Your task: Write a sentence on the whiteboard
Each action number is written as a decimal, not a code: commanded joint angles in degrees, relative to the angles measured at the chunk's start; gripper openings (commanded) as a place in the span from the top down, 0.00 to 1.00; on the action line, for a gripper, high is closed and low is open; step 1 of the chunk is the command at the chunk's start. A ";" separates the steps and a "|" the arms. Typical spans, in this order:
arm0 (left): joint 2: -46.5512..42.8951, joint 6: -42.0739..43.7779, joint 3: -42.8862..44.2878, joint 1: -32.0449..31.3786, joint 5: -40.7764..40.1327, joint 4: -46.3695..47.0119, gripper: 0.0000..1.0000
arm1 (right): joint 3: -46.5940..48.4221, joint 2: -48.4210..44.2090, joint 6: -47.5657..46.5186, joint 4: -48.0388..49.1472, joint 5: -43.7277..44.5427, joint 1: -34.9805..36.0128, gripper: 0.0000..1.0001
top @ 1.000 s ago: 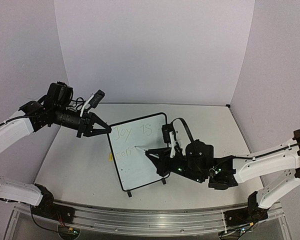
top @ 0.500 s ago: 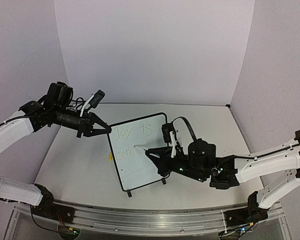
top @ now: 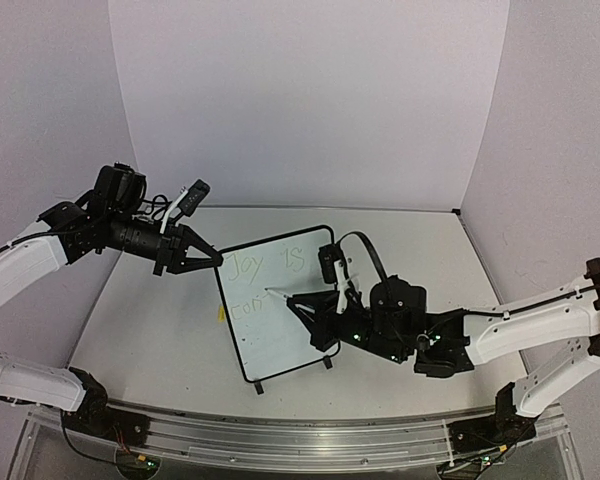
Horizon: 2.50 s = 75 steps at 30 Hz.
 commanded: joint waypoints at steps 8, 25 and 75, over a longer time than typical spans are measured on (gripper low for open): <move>-0.10 -0.08 -0.51 -0.31 1.16 -0.51 1.00 | -0.40 0.51 4.16 -1.21 0.97 -0.05 1.00; -0.07 -0.05 -0.45 -0.31 1.15 -0.51 1.00 | -2.34 0.26 7.72 -4.01 -0.34 -0.05 1.00; -0.37 -0.02 -0.54 -0.31 1.10 -0.54 1.00 | -1.41 -1.15 2.15 2.07 2.38 -0.48 1.00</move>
